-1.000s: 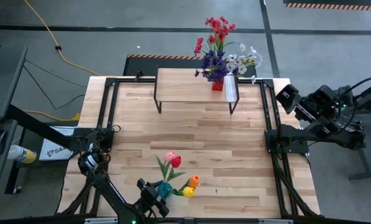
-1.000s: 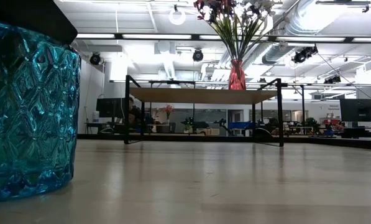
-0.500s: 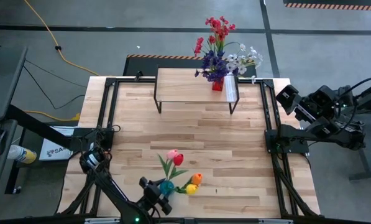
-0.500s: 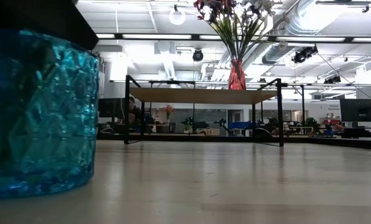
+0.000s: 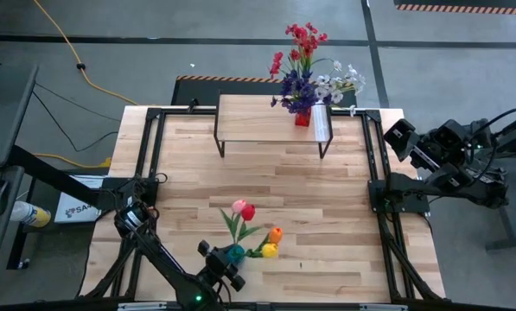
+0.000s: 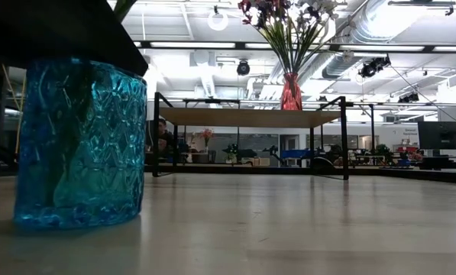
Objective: Pick and place flowers into a vace then onto a shelf
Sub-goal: Put the blue transparent flower vase on the shelf
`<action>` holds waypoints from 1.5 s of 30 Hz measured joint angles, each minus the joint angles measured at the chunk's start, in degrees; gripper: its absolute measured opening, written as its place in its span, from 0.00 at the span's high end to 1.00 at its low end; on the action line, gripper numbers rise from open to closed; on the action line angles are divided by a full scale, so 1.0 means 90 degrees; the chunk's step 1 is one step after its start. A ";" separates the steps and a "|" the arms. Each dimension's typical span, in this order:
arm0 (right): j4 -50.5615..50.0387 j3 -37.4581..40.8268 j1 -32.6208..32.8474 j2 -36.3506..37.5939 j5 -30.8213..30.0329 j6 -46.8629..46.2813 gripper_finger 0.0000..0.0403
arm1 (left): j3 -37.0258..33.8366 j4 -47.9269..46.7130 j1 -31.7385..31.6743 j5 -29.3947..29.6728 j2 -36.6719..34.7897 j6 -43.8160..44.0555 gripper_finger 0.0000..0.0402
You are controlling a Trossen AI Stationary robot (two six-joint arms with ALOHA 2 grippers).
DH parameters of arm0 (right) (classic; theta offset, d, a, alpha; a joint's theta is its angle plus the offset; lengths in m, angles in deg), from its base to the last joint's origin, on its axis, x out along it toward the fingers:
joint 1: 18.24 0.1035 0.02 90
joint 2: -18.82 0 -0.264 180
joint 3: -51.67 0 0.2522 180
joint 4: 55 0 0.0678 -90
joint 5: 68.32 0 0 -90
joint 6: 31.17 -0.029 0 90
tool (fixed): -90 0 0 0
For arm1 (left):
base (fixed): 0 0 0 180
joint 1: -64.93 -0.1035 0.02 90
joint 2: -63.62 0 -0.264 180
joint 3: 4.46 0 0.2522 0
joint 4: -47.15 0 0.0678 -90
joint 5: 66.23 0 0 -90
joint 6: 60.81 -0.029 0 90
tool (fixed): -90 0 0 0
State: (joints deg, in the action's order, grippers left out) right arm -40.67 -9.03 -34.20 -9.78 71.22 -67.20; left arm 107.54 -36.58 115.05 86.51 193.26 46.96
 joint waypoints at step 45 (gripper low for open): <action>0.0041 0.0000 0.0002 0.0002 0.0087 -0.0151 0.31 | 0.0894 -0.2227 -0.1348 0.1384 -0.1689 -0.0745 0.60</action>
State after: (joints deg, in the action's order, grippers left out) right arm -40.30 -9.03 -34.18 -9.76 72.01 -68.56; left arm 115.59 -56.63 102.91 98.97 178.06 40.26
